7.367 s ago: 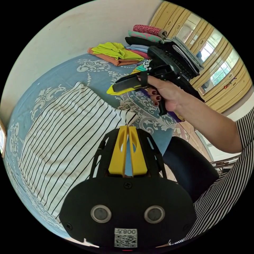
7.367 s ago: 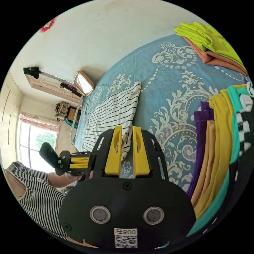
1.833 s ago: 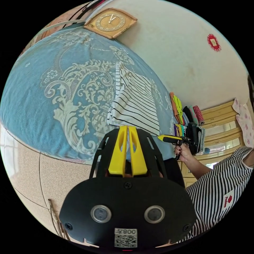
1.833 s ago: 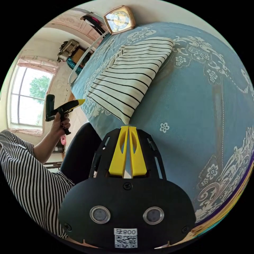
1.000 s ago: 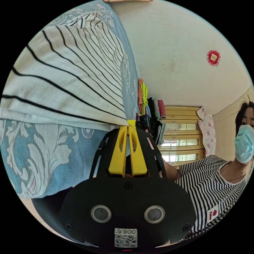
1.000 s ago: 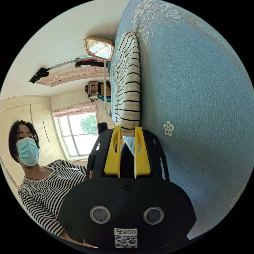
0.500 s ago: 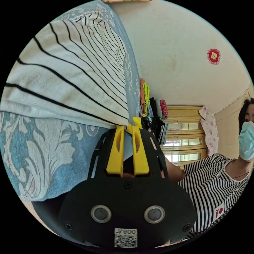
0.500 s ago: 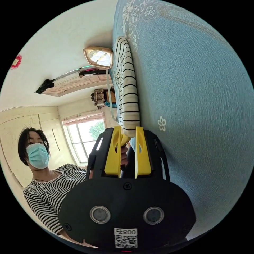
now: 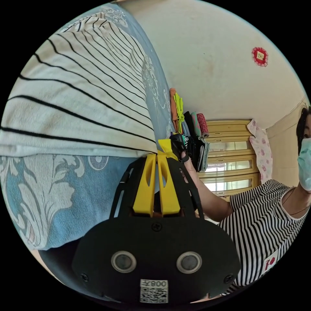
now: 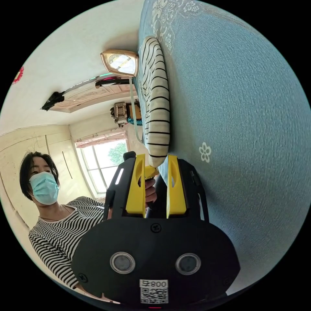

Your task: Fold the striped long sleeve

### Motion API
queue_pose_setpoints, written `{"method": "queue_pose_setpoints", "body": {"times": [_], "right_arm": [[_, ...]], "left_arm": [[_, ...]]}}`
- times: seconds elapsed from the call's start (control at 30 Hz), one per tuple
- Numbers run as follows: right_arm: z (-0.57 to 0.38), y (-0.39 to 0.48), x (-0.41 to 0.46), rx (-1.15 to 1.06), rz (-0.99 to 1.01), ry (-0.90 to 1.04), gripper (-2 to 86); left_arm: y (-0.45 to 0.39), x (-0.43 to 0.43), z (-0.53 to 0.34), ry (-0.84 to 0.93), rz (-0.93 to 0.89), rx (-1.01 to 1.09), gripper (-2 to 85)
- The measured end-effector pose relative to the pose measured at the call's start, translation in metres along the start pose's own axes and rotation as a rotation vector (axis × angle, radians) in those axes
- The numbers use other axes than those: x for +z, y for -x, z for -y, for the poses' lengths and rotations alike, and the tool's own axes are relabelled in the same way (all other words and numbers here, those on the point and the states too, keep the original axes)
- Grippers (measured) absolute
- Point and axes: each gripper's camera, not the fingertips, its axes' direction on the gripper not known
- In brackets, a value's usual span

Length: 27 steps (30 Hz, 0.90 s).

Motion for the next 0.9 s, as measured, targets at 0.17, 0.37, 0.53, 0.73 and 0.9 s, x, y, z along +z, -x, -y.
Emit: {"method": "queue_pose_setpoints", "body": {"times": [0.17, 0.37, 0.53, 0.73, 0.9], "right_arm": [[0.009, -0.022, 0.009, 0.038, 0.019, -0.002, 5.7], [0.007, -0.027, -0.002, 0.02, 0.073, -0.031, 3.0], [0.015, -0.018, -0.011, -0.034, 0.085, -0.033, 2.3], [0.029, -0.018, -0.03, -0.079, 0.071, -0.026, 2.0], [0.039, -0.031, -0.052, -0.091, 0.079, -0.03, 1.9]], "left_arm": [[0.001, -0.014, -0.001, 0.011, 0.003, -0.002, 1.0], [0.009, -0.071, -0.023, -0.053, -0.017, -0.032, 5.6], [0.041, -0.135, -0.044, -0.219, -0.088, -0.161, 9.4], [0.081, -0.182, -0.061, -0.444, -0.263, -0.33, 11.5], [0.086, -0.205, -0.058, -0.545, -0.335, -0.383, 11.8]]}}
